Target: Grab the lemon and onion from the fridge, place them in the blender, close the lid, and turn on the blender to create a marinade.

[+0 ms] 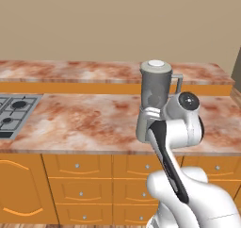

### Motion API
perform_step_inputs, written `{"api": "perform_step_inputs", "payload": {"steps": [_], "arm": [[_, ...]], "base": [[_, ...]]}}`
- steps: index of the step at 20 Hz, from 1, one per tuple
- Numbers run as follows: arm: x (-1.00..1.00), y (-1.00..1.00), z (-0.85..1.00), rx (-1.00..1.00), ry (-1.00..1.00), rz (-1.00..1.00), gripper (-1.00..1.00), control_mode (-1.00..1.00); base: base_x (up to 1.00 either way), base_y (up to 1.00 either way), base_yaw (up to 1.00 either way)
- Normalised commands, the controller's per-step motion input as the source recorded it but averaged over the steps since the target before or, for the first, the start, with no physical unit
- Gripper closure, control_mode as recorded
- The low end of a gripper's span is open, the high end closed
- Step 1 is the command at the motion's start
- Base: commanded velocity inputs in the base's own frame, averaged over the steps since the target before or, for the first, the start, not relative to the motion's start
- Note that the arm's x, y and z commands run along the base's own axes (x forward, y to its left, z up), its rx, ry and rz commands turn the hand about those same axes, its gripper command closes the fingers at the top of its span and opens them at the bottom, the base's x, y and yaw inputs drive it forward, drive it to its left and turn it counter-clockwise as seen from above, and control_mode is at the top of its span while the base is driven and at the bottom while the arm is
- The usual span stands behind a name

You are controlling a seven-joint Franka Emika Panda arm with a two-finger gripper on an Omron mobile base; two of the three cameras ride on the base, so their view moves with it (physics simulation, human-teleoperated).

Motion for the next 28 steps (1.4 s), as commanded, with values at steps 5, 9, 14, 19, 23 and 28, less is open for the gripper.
{"api": "perform_step_inputs", "payload": {"steps": [5, 9, 14, 19, 23, 28], "arm": [[0.21, -0.02, -0.10, 0.00, -0.01, 0.00, 1.00, -1.00], [0.19, -0.05, -0.04, 0.00, 0.00, 0.00, 1.00, -1.00], [0.13, -0.10, -0.14, 0.00, -0.01, 0.00, 1.00, -1.00], [0.20, -0.02, -0.31, 0.00, -0.01, 0.00, 1.00, -1.00], [0.20, -0.05, -0.35, 0.00, -0.02, 0.00, 1.00, -1.00], [0.25, -0.09, -0.31, 0.00, -0.02, 0.00, 1.00, -1.00]], "base": [[0.00, 0.00, 0.00], [0.00, 0.00, 0.00], [0.00, 0.00, 0.00], [0.00, 0.00, 0.00], [0.00, 0.00, 0.00], [0.00, 0.00, 0.00]]}}
